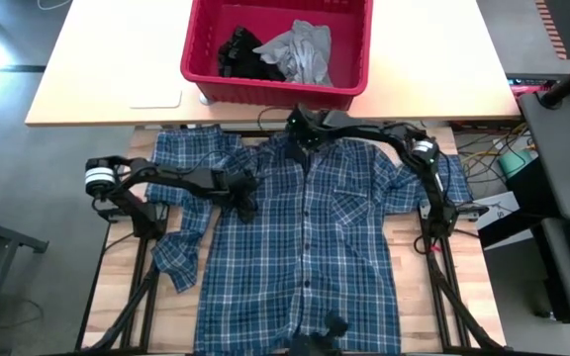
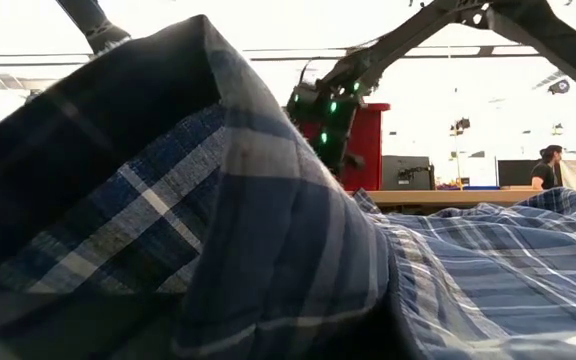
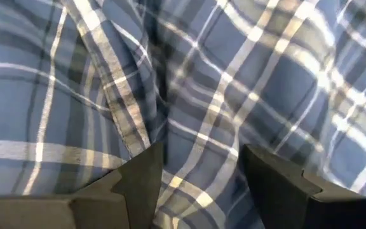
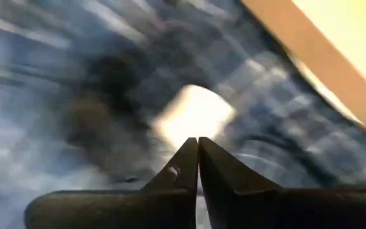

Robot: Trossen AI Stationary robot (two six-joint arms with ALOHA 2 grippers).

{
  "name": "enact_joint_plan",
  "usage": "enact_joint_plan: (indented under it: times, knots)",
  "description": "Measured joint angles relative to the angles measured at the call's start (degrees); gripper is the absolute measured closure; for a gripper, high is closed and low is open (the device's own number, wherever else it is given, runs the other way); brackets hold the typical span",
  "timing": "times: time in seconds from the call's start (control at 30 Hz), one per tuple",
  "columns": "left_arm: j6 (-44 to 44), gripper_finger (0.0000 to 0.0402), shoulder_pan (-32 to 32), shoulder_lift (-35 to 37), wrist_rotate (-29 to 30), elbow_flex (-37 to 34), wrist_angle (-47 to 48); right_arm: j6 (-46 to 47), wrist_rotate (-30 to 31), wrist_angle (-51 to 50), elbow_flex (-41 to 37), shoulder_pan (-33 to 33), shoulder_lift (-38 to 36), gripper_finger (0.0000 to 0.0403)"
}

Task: Fold Laundry from Bin
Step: Fold the blue patterned long sleeve shirt

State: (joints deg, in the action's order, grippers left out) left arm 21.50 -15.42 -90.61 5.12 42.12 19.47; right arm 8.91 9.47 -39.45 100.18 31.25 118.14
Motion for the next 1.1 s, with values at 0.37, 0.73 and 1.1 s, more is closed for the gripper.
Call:
enact_joint_plan:
  times: [0.37, 0.73, 1.1]
  knots:
    - [0.1, 0.0199, -0.1, 0.2, 0.4, -0.6, -0.9, 4.0, -19.3, 24.5, -6.0, -0.8, 2.3, 0.0394]
    - [0.5, 0.0199, -0.1, 0.6, 0.4, -0.6, 0.4, 3.2, 1.3, 13.6, -6.8, 2.2, -1.8, 0.0394]
    - [1.6, 0.0199, -0.2, 6.1, 0.9, 1.7, 2.8, 3.0, 0.6, 20.2, -27.3, -8.8, -25.2, 0.0394]
